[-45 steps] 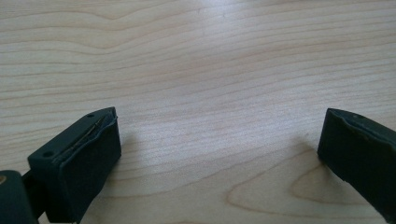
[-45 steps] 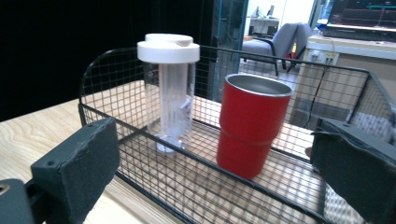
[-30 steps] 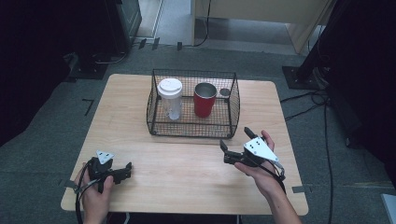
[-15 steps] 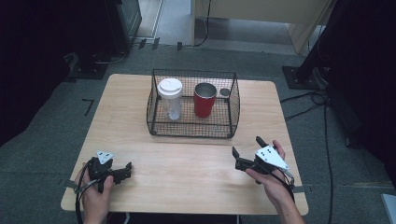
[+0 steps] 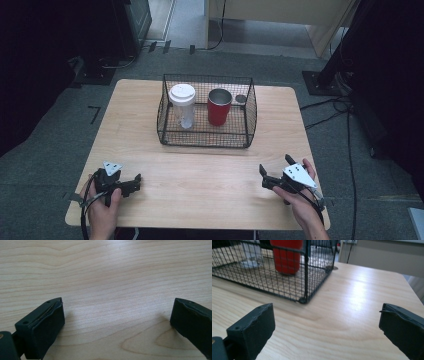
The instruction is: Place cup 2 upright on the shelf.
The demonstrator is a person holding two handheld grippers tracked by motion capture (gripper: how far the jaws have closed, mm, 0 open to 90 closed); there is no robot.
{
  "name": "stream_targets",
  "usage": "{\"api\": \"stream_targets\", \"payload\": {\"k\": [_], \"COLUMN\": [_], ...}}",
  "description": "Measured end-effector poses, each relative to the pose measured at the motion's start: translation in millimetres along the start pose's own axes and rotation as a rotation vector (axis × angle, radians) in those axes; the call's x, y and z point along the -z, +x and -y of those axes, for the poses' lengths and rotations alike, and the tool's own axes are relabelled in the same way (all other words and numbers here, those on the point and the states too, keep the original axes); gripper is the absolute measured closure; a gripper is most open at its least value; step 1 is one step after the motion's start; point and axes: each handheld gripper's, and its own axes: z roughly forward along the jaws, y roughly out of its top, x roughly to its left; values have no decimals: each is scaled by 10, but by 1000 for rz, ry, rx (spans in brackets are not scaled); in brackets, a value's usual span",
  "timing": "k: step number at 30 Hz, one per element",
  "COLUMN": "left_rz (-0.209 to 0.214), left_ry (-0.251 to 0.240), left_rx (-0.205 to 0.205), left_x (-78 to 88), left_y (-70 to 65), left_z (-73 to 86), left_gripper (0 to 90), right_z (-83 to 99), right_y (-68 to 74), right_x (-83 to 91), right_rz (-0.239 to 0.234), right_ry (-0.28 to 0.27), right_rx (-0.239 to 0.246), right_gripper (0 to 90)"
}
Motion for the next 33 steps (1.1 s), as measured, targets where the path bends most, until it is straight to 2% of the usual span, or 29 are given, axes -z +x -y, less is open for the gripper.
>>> {"api": "stream_targets", "payload": {"k": [8, 13, 21, 27, 33], "left_rz": [0, 0, 0, 0, 0], "left_ry": [0, 0, 0, 0, 0], "left_rx": [0, 0, 0, -1, 0], "left_x": [0, 0, 0, 0, 0], "left_y": [0, 0, 0, 0, 0], "left_z": [0, 0, 0, 0, 0], "left_gripper": [0, 0, 0, 0, 0], "right_z": [124, 150, 174, 182, 189], "right_y": [-121, -197, -238, -251, -271], "right_x": [52, 127, 175, 176, 162], "right_rz": [31, 52, 78, 65, 61], "right_ry": [45, 58, 152, 212, 272], "right_rx": [10, -12, 5, 9, -6], "right_gripper": [1, 1, 1, 1, 1]}}
